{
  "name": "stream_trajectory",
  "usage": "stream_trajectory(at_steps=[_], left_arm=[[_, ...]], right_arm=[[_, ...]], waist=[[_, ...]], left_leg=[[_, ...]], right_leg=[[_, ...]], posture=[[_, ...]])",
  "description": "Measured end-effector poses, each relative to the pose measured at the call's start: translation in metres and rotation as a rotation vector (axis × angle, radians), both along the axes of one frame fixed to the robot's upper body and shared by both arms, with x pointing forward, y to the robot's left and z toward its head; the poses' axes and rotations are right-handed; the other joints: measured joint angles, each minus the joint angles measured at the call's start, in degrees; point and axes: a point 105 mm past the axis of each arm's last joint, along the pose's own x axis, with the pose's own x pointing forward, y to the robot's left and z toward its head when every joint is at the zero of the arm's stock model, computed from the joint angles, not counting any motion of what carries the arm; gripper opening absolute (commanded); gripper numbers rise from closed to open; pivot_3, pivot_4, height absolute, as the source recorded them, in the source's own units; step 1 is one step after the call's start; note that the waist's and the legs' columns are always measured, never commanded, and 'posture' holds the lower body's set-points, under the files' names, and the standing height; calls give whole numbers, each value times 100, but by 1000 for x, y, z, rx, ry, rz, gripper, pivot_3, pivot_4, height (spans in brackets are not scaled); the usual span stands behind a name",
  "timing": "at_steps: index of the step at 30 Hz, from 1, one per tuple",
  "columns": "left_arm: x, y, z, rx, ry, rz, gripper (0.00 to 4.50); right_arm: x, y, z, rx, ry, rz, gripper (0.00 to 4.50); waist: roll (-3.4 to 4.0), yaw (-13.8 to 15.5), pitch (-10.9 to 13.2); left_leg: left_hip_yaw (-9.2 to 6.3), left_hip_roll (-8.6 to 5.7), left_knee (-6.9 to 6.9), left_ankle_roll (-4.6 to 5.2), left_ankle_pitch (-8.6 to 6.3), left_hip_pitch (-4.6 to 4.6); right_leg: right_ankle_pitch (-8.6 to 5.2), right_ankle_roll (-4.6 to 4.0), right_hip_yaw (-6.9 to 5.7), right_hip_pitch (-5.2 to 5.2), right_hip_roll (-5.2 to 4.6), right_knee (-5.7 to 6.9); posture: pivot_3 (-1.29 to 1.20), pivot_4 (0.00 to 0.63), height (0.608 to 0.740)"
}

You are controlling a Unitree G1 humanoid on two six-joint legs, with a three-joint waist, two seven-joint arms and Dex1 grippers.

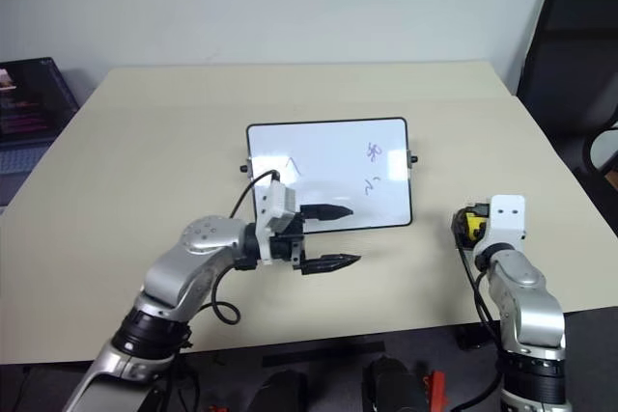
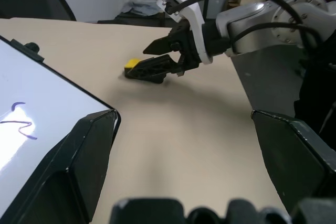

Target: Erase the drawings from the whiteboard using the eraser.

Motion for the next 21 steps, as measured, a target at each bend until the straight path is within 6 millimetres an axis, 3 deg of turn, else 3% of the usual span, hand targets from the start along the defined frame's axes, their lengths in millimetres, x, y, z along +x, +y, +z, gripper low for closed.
stream_trajectory(at_steps=[21], left_arm=[[-1, -3, 3, 0, -9, 22, 4500]], right_arm=[[3, -1, -9, 54, 28, -32, 4480]], waist=[[0, 1, 0]], left_leg=[[0, 0, 0, 0, 0, 0]], right_leg=[[0, 1, 0, 0, 0, -3]], posture=[[0, 150, 740]])
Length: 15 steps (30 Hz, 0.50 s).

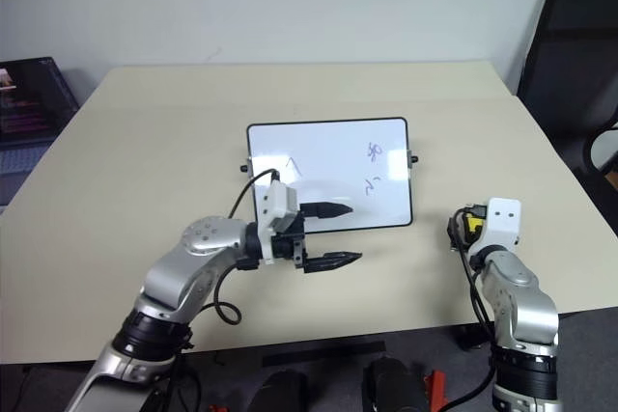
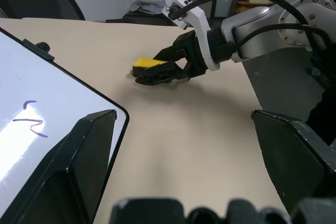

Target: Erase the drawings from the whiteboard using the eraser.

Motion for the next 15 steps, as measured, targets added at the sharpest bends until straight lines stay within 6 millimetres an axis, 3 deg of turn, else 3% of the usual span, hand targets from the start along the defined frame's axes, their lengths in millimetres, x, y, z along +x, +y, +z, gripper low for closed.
stream_trajectory(at_steps=[15], left_arm=[[1, -2, 2, -15, 6, 26, 4500]], right_arm=[[6, -3, 1, 23, -4, -40, 4317]], waist=[[0, -1, 0]], left_leg=[[-1, 0, 0, 0, 0, 0]], right_leg=[[0, 0, 0, 0, 0, 0]], posture=[[0, 150, 740]])
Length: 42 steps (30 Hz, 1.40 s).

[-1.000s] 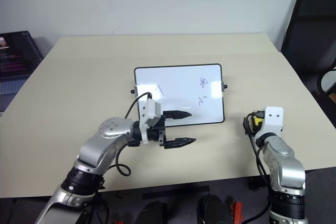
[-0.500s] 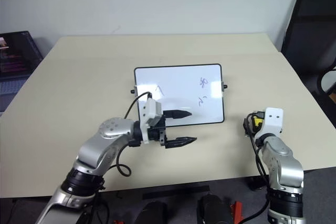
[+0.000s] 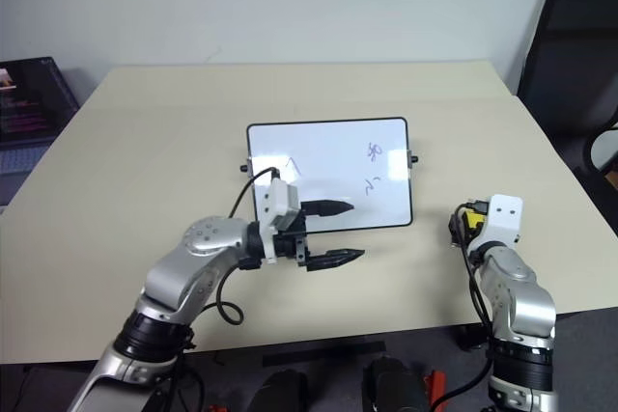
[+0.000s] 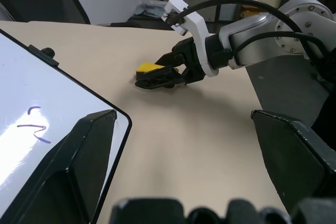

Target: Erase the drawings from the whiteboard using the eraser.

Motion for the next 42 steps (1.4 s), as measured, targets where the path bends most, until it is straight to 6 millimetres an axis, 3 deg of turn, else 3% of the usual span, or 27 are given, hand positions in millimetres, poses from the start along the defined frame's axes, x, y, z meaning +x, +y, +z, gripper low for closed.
stream_trajectory(at_steps=[27, 35, 42], left_arm=[[0, 1, -3, 2, 14, 9, 4500], [0, 0, -3, -1, 15, 13, 4500], [1, 0, -2, -7, 13, 13, 4500]], right_arm=[[-2, -4, -2, -15, 26, -29, 4391], [-1, -2, 7, -10, 14, -23, 4391], [1, -6, 9, 75, 48, -76, 4391]], waist=[[0, 0, 0], [0, 0, 0], [0, -8, 0]], left_leg=[[0, 0, 0, 0, 0, 0], [0, 0, 0, 0, 0, 0], [2, 0, 0, 0, 0, -1]], right_leg=[[0, 0, 0, 0, 0, 0], [0, 0, 0, 0, 0, 0], [0, 0, 0, 0, 0, 2]], posture=[[0, 150, 740], [0, 150, 740], [0, 150, 740]])
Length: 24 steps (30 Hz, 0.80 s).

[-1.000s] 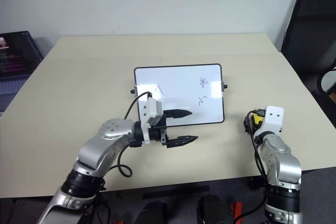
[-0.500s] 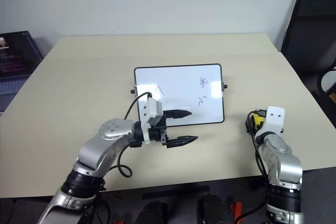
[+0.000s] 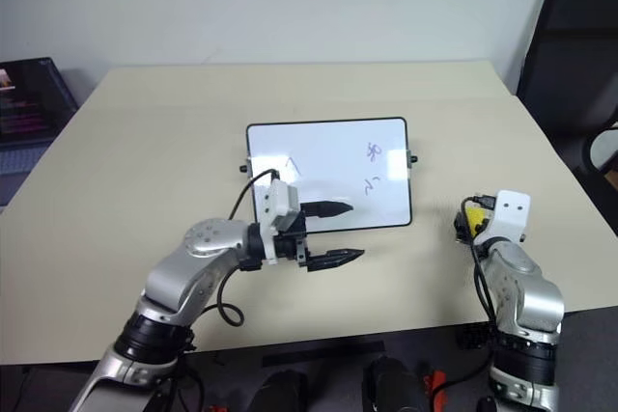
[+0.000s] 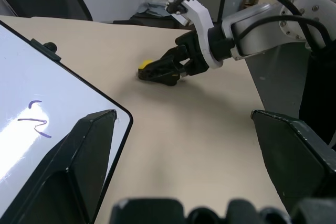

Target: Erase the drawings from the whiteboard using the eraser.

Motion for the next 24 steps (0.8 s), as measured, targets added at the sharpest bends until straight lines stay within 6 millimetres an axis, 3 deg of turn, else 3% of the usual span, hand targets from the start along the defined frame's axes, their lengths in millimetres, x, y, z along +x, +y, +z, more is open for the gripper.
stream_trajectory(at_steps=[5, 24], left_arm=[[1, 0, 0, -2, -4, 2, 4500], [2, 1, 0, -3, -5, 13, 4500]], right_arm=[[1, 1, -1, 82, 30, -34, 4391], [1, -1, 0, 92, 54, -35, 4247]], waist=[[1, 8, 0], [1, 6, 0]], left_leg=[[-1, 0, 0, 0, 0, 1], [-2, 0, -1, 1, 0, 0]], right_leg=[[0, 0, 0, 0, 0, -2], [0, 0, 0, -1, 0, -4]], posture=[[0, 150, 740], [0, 150, 740]])
